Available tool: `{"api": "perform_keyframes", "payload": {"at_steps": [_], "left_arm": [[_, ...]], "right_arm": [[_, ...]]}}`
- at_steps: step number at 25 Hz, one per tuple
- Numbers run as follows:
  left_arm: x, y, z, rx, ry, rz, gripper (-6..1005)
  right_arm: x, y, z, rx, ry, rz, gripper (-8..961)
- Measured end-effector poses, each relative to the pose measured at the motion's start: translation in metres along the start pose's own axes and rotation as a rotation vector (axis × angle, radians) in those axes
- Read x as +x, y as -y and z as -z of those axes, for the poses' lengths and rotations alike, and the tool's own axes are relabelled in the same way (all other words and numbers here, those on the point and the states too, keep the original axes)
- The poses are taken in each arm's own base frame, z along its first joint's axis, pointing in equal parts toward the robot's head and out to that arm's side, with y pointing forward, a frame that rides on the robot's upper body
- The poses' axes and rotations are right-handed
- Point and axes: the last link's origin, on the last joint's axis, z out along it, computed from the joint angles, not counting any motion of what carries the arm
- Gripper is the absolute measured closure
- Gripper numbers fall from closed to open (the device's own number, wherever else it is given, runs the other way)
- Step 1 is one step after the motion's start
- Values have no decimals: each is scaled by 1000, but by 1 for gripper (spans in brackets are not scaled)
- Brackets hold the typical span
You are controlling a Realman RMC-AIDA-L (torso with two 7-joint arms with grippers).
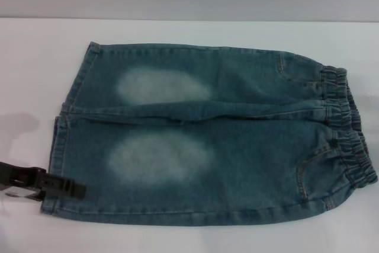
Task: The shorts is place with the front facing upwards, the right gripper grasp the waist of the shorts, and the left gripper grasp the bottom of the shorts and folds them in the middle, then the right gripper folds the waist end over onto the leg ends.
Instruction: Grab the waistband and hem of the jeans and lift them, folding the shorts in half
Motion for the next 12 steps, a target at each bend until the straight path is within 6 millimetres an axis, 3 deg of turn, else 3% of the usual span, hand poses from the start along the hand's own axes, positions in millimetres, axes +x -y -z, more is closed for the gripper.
{"api": "perform_keyframes", "payload": {"at_steps": [12], "left_arm": [[1, 0, 1, 9, 5, 3, 247]], "right_arm": [[0, 2, 0, 10, -2, -2, 227]]}}
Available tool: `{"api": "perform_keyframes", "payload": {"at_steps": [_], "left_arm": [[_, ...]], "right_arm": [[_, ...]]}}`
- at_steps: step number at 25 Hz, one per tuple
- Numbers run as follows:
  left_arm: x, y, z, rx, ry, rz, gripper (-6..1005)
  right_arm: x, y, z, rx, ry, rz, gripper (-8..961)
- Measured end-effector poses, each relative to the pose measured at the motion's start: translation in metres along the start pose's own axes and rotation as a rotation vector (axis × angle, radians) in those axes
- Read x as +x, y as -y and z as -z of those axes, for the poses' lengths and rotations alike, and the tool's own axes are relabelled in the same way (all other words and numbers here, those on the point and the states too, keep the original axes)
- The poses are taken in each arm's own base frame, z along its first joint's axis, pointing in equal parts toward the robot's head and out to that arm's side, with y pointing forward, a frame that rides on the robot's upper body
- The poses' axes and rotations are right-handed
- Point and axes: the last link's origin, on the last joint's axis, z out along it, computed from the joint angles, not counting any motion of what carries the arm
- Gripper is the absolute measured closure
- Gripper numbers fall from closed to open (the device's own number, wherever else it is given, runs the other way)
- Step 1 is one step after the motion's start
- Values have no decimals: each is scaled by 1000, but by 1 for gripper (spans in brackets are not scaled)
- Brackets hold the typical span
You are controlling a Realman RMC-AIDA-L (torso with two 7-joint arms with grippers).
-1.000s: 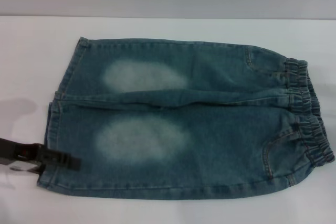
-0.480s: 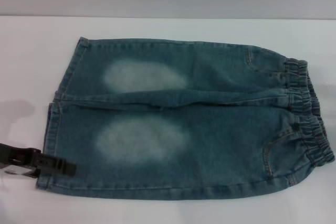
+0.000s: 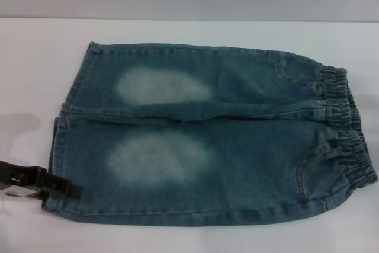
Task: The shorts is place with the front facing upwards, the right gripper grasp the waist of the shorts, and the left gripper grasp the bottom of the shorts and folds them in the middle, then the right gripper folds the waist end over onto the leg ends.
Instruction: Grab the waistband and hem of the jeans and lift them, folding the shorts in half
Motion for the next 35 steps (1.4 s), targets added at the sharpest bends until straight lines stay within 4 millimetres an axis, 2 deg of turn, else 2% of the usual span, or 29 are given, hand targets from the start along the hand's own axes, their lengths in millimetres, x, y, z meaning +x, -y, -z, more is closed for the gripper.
{"api": "perform_keyframes", "payload": {"at_steps": [1, 7, 10, 15, 20, 27, 31, 35], "left_arm": [[0, 0, 0, 0, 1, -1, 248], [2, -1, -1, 13, 15, 6, 492], [4, 0, -1, 22, 3, 18, 695], [11, -3, 1, 23, -15, 9, 927], [19, -9, -2, 15, -25, -4, 953], [30, -13, 2, -3, -96, 2, 984], [37, -14, 7, -15, -165, 0, 983], [46, -9, 8, 39, -217, -17, 984]], "right_arm": [[0, 0, 0, 2, -2, 0, 227], [1, 2, -1, 10, -11, 0, 227], [1, 3, -1, 10, -10, 1, 228], [1, 4, -1, 14, -13, 3, 228], [1, 5, -1, 18, -12, -2, 228], [-8, 13, -5, 15, 21, -99, 228], [-16, 8, -14, -94, 1, -158, 227], [-28, -2, -25, -300, -75, -225, 227]]}}
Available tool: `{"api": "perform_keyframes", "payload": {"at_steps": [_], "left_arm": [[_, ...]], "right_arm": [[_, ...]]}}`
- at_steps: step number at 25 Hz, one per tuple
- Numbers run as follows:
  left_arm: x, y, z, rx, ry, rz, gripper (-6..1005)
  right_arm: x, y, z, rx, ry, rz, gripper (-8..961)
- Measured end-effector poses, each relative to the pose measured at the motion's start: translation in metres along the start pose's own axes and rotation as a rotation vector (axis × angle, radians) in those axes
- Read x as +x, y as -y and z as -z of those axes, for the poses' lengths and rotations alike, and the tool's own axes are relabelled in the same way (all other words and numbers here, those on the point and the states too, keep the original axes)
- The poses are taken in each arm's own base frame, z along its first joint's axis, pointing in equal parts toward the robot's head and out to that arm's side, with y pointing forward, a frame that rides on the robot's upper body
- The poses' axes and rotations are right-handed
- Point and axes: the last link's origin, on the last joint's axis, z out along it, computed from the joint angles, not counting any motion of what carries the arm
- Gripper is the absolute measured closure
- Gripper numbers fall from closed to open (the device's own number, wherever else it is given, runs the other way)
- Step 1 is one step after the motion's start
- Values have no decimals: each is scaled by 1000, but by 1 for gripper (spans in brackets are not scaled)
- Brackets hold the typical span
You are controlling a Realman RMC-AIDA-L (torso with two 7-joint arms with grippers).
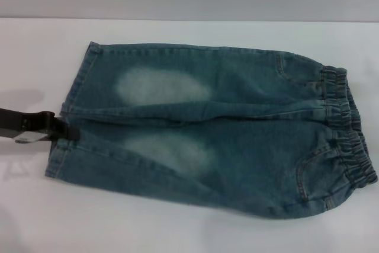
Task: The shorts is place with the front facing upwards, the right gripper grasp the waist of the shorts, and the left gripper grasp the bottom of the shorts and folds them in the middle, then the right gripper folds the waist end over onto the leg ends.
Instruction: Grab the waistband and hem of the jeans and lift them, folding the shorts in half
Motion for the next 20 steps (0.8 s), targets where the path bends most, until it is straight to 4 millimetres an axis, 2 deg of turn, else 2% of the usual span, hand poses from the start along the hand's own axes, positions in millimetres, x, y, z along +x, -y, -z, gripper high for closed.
{"api": "perform_keyframes", "payload": {"at_steps": [3, 7, 12, 16, 20], "left_arm": [[2, 3, 0, 23, -20, -13, 984], [2, 5, 0, 28, -24, -23, 983], [3, 6, 0, 34, -30, -37, 983], [2, 5, -2, 34, -21, -43, 983], [2, 4, -4, 38, -10, -52, 983]], "right_arm": [[-12, -13, -2, -189, -79, -34, 227], [-33, -21, 4, -373, -160, -54, 227], [-59, -35, 16, -621, -345, -67, 227], [-73, -44, 19, -723, -509, -24, 228], [-80, -47, 15, -707, -713, -41, 227]]}}
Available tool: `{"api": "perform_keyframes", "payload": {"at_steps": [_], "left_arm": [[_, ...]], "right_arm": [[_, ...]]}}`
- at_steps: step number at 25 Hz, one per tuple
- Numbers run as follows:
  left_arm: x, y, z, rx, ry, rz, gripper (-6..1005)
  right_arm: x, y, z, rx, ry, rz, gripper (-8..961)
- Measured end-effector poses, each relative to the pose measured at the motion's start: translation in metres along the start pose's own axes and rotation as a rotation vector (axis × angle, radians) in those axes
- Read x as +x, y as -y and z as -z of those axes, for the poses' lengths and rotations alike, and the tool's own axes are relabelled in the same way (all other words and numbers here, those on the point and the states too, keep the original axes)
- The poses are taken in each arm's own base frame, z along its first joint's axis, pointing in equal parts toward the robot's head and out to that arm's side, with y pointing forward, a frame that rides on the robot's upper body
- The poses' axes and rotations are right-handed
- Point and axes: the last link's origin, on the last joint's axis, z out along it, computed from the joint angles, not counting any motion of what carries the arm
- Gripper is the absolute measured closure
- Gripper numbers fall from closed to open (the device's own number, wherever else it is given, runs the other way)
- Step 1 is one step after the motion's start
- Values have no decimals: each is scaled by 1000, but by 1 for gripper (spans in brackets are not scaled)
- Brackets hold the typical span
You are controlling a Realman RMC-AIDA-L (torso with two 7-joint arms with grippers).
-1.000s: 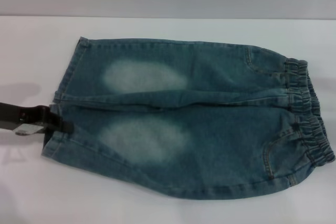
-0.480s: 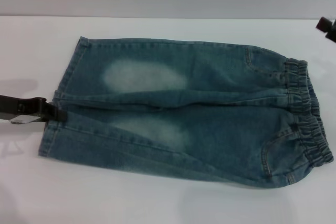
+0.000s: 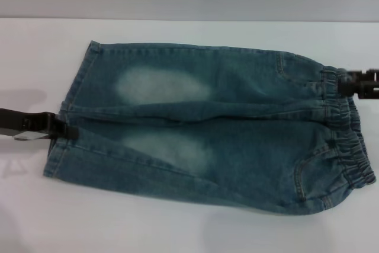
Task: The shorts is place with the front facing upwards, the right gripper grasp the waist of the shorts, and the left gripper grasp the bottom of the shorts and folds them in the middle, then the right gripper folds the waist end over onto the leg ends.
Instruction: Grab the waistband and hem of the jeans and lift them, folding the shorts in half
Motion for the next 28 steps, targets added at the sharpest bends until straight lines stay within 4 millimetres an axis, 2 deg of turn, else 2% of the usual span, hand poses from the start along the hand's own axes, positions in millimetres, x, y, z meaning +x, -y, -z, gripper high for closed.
{"api": "perform_keyframes", "payload": {"at_steps": [10, 19, 28], "left_arm": [[3, -3, -1, -2, -1, -26, 983], [4, -6, -1, -9, 6, -31, 984], [4, -7, -1, -14, 11, -33, 984]], "right_arm": [[-15, 4, 17, 130, -272, 10, 228], [-1, 4, 5, 133, -540, 41, 228], [14, 14, -9, 238, -669, 56, 228]]}}
